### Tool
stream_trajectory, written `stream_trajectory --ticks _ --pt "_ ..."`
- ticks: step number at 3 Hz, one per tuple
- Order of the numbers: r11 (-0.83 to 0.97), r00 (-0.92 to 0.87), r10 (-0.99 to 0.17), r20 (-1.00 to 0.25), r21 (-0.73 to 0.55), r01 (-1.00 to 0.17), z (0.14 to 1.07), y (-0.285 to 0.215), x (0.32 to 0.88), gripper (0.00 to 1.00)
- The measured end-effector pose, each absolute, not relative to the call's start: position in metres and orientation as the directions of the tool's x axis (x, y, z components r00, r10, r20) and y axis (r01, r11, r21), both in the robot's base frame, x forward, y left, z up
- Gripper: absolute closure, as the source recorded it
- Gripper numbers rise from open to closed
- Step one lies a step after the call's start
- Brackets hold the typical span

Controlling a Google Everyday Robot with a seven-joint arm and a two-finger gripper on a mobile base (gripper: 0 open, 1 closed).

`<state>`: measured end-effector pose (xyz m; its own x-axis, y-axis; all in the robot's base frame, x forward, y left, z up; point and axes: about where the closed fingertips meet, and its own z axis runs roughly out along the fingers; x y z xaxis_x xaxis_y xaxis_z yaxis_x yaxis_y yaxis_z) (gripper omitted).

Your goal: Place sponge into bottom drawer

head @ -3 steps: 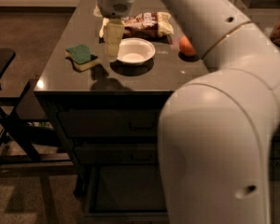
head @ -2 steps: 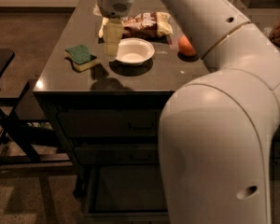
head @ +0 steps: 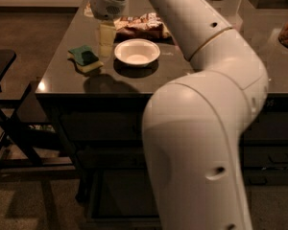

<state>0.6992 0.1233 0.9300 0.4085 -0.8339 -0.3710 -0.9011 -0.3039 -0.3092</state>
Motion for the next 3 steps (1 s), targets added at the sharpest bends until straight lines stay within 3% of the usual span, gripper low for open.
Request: stream_trajectory --ticks 3 --pt "-0.344 0.46 -0.781 -0.423 -0.324 -0.881 0.913 0.169 0.736 0.0"
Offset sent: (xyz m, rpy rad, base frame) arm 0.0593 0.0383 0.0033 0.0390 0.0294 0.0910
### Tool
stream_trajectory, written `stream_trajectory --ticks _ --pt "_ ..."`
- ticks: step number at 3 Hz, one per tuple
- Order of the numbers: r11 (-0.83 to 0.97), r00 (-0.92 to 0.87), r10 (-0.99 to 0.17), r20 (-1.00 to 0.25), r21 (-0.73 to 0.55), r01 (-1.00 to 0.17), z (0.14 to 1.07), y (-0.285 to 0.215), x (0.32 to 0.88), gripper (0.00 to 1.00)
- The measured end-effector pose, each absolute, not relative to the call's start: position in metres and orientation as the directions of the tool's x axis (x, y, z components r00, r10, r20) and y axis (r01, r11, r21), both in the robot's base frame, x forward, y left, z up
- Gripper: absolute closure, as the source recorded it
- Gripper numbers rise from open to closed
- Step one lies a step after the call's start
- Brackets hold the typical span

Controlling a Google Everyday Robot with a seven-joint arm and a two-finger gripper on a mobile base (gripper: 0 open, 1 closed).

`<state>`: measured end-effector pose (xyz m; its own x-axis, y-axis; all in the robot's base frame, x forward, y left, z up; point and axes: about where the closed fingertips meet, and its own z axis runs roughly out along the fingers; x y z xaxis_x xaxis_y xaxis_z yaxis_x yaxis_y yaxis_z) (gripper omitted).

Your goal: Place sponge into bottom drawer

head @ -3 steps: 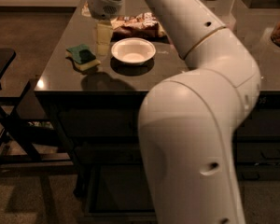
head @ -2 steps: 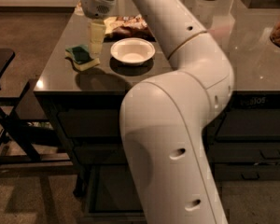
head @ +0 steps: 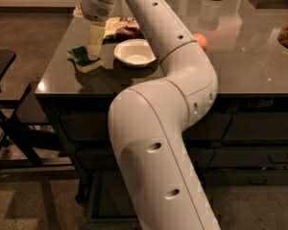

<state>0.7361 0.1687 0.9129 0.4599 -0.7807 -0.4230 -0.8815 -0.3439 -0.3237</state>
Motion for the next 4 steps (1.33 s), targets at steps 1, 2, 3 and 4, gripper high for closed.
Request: stream_trajectory --ticks 1,2,3,4 --pt "-0.341 0.452 -0.778 -0.436 -0.312 -0.887 0.903 0.178 0.741 0.0" --pt "-0.336 0.441 -0.775 -0.452 -0.297 -0.894 0.893 0.184 0.745 0.0" --pt "-0.332 0.426 -0.775 -0.466 -0.274 -0.903 0.878 0.188 0.748 0.0" --pt "-0.329 0.412 -0.777 -0.477 -0.251 -0.91 0.864 0.19 0.75 0.0"
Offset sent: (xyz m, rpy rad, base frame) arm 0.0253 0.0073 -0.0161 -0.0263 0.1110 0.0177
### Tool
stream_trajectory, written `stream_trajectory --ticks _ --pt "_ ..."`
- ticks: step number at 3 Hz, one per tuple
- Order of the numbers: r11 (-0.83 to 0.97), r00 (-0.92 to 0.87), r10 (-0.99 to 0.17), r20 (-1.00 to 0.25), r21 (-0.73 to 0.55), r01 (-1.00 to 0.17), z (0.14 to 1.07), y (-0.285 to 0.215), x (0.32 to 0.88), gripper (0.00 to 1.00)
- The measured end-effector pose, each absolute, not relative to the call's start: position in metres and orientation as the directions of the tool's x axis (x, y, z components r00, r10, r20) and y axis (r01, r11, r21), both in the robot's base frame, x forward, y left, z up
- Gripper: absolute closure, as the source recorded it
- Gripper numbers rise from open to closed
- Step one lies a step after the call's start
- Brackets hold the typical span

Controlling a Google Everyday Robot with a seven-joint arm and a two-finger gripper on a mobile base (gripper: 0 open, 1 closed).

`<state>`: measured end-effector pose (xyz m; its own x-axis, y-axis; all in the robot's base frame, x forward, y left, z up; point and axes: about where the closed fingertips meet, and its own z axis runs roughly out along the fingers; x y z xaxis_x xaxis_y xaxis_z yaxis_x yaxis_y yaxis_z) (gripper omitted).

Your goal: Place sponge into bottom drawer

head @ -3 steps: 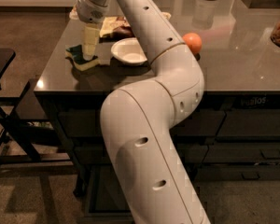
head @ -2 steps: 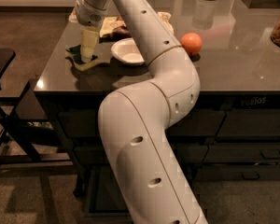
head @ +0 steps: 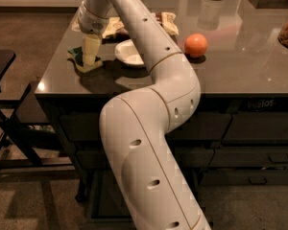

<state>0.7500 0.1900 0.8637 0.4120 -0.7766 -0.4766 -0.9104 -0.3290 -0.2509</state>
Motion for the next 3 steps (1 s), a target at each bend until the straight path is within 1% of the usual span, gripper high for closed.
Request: stream_trajectory --ticks 2,3 --pt "-0.328 0.391 -0.778 -0.491 -0.213 -0.92 0.841 0.1904 0.7521 0.0" --pt "-0.328 0.391 -0.778 -0.491 -0.213 -0.92 0.841 0.1904 0.7521 0.19"
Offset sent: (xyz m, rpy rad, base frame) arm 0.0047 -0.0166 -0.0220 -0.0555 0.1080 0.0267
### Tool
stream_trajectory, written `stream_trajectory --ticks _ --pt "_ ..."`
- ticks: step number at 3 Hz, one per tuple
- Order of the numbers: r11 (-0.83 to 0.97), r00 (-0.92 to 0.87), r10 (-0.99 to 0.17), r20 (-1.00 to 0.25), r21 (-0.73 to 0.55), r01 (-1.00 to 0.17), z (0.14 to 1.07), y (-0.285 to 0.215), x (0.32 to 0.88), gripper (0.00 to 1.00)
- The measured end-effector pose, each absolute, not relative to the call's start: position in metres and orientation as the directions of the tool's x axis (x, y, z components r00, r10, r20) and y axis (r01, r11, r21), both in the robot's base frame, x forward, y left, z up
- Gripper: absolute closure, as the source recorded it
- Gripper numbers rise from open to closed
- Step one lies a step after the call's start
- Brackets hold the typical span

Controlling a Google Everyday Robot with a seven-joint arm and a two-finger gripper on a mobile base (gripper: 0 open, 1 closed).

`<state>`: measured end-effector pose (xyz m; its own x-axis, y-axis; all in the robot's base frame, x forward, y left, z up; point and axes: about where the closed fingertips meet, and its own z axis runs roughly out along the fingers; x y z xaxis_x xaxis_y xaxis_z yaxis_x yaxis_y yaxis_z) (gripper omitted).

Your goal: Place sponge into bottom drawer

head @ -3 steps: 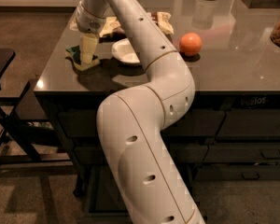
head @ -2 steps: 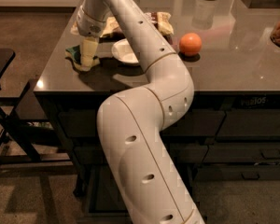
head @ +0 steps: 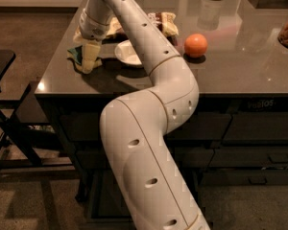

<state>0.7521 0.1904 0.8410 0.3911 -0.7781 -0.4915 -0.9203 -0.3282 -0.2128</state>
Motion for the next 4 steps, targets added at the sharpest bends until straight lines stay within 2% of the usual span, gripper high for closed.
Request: stream_trajectory --ticks 3,4 --pt "-0.328 0.391 -0.778 -0.492 -0.213 -0.92 0.841 0.1904 0.7521 0.89" --pt "-0.328 0.391 -0.778 -0.492 -0.213 -0.92 0.841 0.1904 0.7521 1.0"
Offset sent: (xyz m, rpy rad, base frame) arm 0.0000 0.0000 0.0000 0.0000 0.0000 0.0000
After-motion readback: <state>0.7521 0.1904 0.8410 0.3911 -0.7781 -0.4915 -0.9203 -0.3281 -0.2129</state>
